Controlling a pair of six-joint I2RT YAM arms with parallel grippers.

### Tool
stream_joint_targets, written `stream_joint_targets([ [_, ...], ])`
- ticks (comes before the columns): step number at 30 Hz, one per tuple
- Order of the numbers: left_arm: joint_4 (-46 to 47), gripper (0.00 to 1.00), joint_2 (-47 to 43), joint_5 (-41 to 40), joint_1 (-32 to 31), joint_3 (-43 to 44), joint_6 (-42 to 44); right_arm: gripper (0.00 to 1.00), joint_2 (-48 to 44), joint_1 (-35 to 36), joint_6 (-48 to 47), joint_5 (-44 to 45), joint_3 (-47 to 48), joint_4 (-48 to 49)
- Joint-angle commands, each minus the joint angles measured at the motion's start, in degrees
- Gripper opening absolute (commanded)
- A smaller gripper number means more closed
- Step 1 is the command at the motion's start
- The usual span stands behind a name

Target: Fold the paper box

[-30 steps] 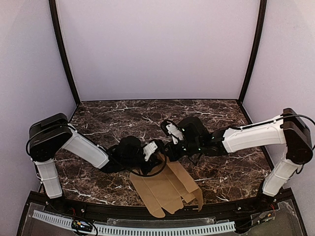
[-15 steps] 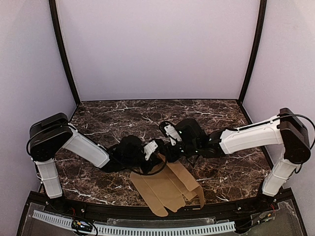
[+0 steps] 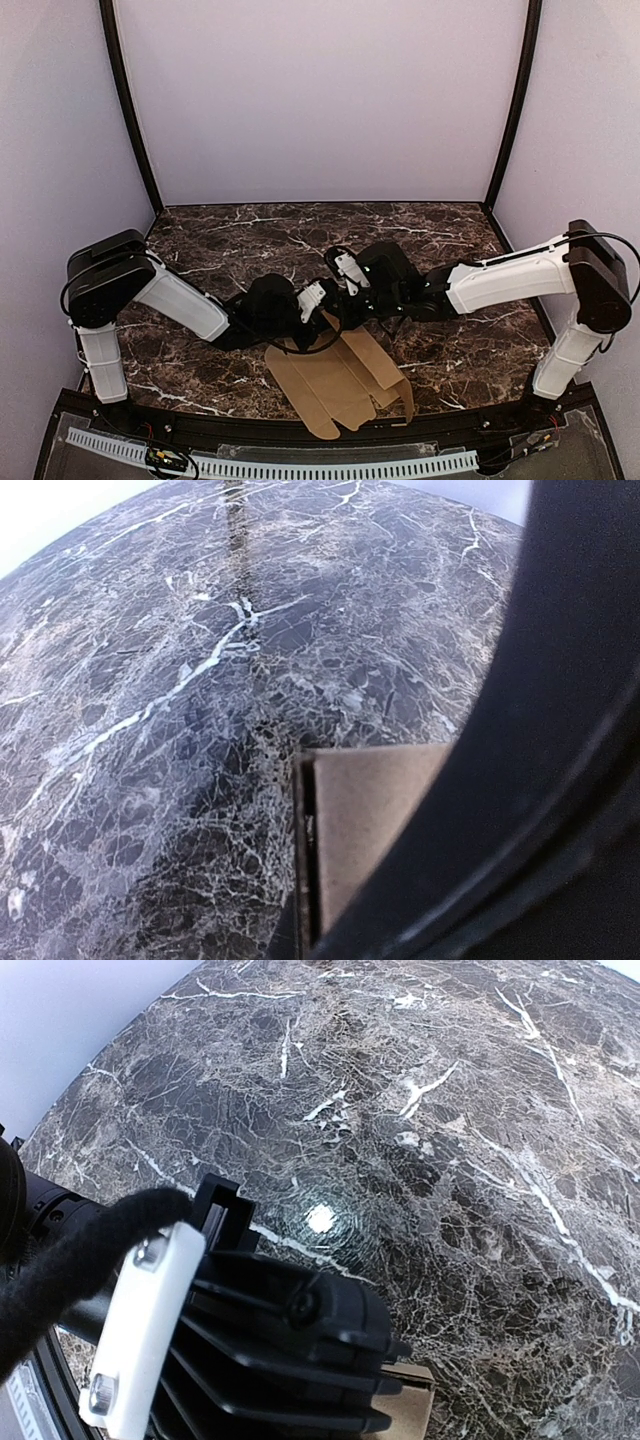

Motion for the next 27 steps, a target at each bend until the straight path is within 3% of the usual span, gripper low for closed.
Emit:
stream_joint_targets([
  [1,2.2,0.01,1.1,-1.8,-1.9,1.2,1.4,0.00,0.5,0.7,1.4,-0.9,-2.2,-2.8],
  [12,3.1,0.01,0.7,-5.9,-3.1,0.4,2.1,0.00,-2.8,0.8,3.3,-0.5,-3.0,-2.2],
  [16,3.0,0.01,0.1,-5.7,-3.2,-0.2,2.3,0.28,-5.9,0.7,4.4,1.5,-3.5,-2.5],
  [20,2.7,0.01,-0.5,-5.2,-3.2,-1.0,2.8,0.37,-10.7,-0.5,4.7,4.3,-5.5,-2.7],
  [23,2.5,0.01,-1.1,-5.3,-3.1,-1.5,3.0,0.34,-13.8,-1.8,5.0,5.8,-8.4,-2.6],
  [25,2.5,0.01,-1.4,-5.6,-3.2,-1.9,3.2,0.23,-14.7,-2.7,5.4,5.9,-10.0,-2.5],
  [27,2.4,0.01,-1.7,-5.7,-3.2,-1.9,3.4,0.07,-14.8,-3.5,5.9,5.7,-11.6,-2.0],
])
